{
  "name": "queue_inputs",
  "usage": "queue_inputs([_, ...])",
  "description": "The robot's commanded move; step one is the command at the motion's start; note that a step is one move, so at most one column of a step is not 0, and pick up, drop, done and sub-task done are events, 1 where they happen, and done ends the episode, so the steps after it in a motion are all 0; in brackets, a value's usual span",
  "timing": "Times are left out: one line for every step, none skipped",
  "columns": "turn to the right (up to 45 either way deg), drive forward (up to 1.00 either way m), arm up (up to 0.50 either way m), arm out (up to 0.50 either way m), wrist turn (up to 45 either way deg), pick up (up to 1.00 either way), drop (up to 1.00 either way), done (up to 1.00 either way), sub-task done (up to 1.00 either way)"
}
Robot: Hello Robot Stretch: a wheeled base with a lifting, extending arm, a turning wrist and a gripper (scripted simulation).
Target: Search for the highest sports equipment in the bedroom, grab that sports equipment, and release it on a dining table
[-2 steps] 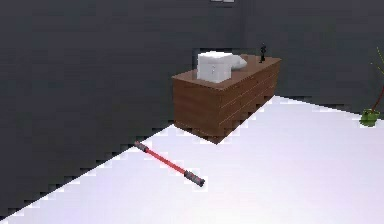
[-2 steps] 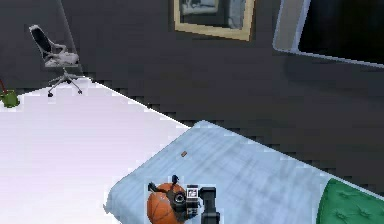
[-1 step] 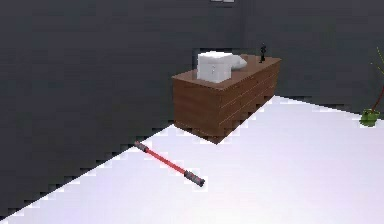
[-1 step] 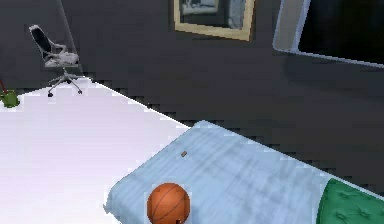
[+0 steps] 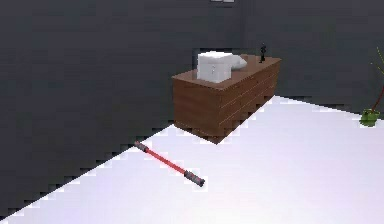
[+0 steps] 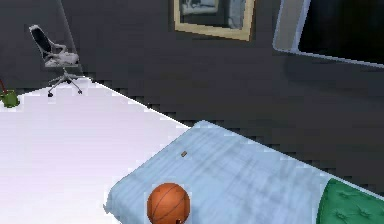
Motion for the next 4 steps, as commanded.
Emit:
queue_inputs([0.0,0.0,0.1,0.0,0.0,0.0,0.0,0.0,0.0])
queue_inputs([0.0,0.0,0.5,0.0,0.0,0.0,0.0,0.0,0.0])
queue_inputs([0.0,0.0,0.06,0.0,0.0,0.0,0.0,0.0,0.0])
queue_inputs([0.0,0.0,0.0,0.0,-45.0,0.0,0.0,0.0,0.0])
